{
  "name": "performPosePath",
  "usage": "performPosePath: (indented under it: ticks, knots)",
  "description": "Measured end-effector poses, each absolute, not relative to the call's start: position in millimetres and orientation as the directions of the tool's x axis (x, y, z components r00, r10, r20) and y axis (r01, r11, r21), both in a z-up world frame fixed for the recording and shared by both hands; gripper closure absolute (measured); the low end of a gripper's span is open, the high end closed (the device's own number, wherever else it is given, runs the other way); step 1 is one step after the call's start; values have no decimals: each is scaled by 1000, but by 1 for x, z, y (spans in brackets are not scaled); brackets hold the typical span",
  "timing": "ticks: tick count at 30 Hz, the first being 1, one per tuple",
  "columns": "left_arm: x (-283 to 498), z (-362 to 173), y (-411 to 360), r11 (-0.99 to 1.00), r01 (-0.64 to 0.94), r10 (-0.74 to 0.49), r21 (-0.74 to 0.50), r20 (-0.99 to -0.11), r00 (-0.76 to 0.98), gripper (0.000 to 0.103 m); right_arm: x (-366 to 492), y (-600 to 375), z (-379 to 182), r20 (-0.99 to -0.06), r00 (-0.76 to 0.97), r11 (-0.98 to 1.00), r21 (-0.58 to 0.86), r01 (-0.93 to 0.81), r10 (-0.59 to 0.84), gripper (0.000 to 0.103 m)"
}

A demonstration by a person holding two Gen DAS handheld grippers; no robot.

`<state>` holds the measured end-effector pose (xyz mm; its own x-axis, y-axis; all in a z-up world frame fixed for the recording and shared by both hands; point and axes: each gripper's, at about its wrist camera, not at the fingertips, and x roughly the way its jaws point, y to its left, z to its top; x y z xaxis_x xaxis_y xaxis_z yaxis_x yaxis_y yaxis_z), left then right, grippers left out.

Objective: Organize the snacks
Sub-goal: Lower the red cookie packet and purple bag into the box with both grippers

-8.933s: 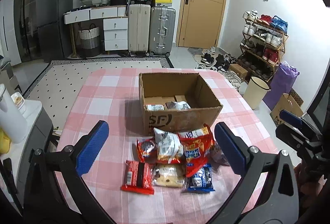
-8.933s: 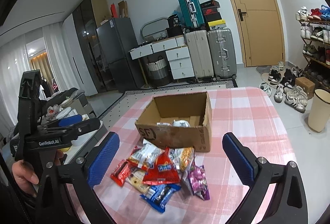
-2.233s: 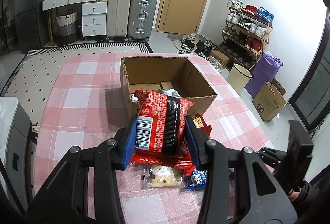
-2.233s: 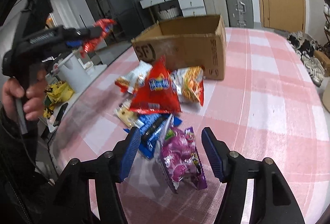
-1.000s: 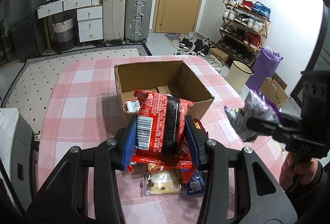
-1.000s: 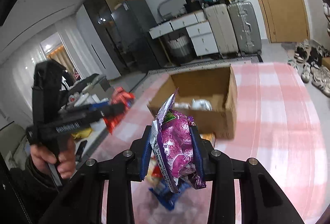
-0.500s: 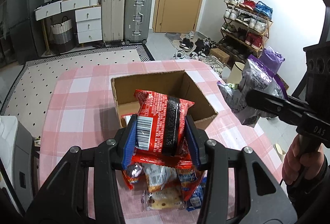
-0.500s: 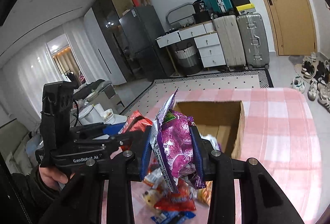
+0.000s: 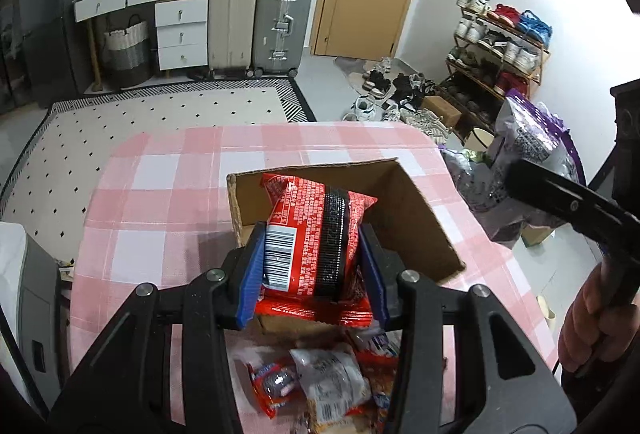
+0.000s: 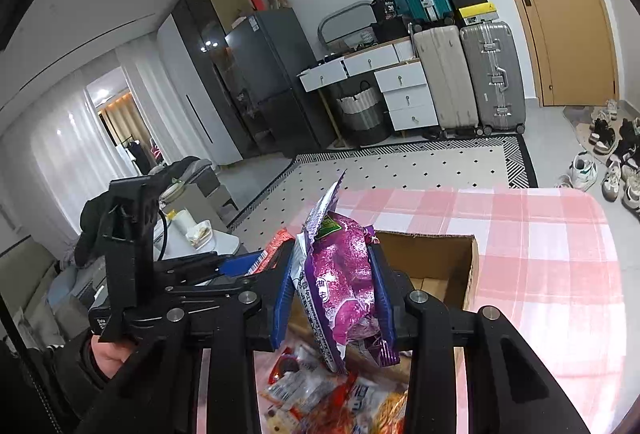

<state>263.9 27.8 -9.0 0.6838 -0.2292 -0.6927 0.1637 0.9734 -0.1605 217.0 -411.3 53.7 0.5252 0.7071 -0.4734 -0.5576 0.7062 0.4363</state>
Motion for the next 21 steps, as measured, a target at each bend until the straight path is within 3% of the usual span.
performPosePath:
  ticks: [19,21]
  knots:
    - [320,-63,23,965,179,-263,-194,-746,611,62,279,-373,-15,-587,486,756,415,-506,647,67]
    - [323,-66,19,970,168,-241,-174,-753,612,58,281,-372,-21,-608,489,772,393,-500,626,66]
